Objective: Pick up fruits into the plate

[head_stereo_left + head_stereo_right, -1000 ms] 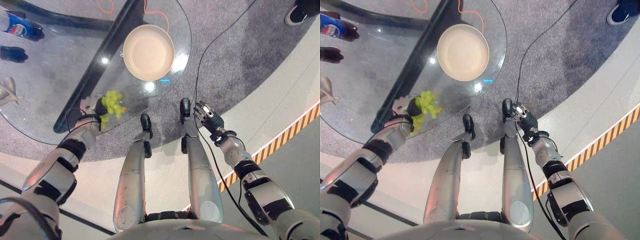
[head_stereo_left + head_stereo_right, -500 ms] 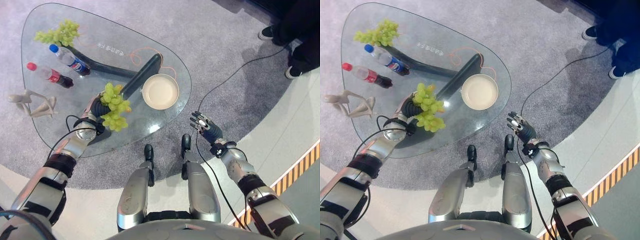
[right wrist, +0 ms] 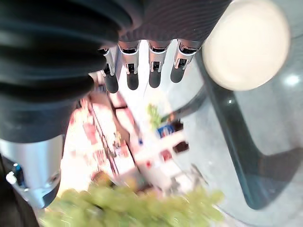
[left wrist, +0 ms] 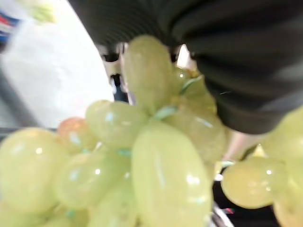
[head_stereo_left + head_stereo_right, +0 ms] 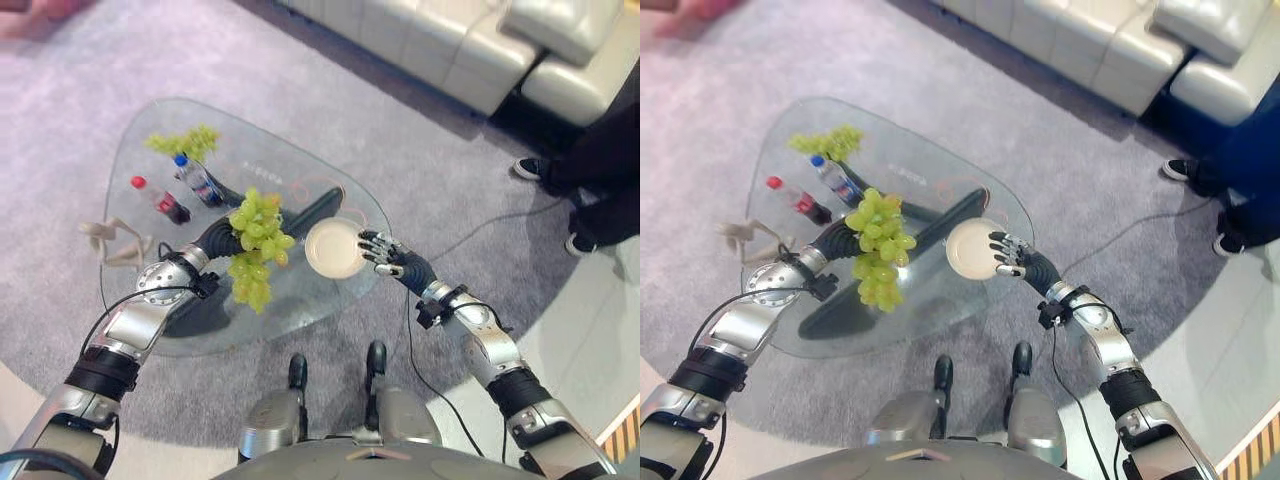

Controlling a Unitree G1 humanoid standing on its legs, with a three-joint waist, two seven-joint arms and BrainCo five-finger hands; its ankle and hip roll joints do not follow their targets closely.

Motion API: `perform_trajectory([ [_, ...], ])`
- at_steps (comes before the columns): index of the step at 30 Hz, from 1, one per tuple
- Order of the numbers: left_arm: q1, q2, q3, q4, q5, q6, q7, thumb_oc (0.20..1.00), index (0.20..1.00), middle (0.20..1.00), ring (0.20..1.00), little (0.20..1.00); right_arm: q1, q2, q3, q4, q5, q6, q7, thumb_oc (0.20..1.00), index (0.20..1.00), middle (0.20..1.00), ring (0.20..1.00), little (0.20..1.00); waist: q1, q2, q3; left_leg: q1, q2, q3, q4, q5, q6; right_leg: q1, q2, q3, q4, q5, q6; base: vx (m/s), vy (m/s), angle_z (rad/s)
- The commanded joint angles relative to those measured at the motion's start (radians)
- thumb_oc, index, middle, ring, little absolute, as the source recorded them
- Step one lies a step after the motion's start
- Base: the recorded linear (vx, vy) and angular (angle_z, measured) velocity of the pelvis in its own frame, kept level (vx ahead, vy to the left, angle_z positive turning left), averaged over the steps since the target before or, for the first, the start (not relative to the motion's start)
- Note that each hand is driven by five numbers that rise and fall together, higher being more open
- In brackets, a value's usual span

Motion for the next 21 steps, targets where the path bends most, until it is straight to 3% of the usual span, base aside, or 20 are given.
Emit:
perform_trajectory([
  [1,-0.024,-0.007,-0.008,-0.045,-0.115,0.005,-0.112,0.2,0.2,0.2,0.2,0.2,0.035,-0.029,0.054,-0.113,0.017,0.052,0.097,1.0,1.0,1.0,1.0,1.0,0.019,-0.012,-0.106,-0.022,-0.053,0.009,0.058,-0.11,0.029,0.058,-0.009,-0.018,0.103,-0.182,0.024,0.06,-0.045,0.09],
  [9,-0.072,-0.035,-0.07,-0.132,-0.223,0.062,-0.198,0.2,0.2,0.2,0.2,0.2,0.03,-0.014,0.096,-0.212,0.106,0.237,0.181,1.0,1.0,1.0,1.0,1.0,0.01,-0.013,-0.145,0.045,-0.048,0.023,0.022,-0.117,0.028,0.12,-0.004,-0.025,0.069,-0.183,0.026,0.03,-0.016,0.03],
  [15,-0.096,-0.061,-0.106,-0.171,-0.259,0.069,-0.2,0.2,0.2,0.2,0.2,0.2,0.033,-0.012,0.111,-0.247,0.157,0.304,0.202,1.0,1.0,1.0,1.0,1.0,0.004,-0.01,-0.158,0.069,-0.046,0.027,0.007,-0.117,0.028,0.144,0.0,-0.03,0.054,-0.182,0.026,0.0,0.001,0.01],
  [21,-0.11,-0.087,-0.133,-0.204,-0.292,0.072,-0.179,0.2,0.2,0.2,0.2,0.2,0.046,0.0,0.118,-0.282,0.216,0.313,0.187,1.0,1.0,1.0,1.0,1.0,0.003,-0.007,-0.163,0.074,-0.044,0.031,0.003,-0.116,0.026,0.153,-0.004,-0.043,0.041,-0.175,0.03,0.0,0.012,0.08],
])
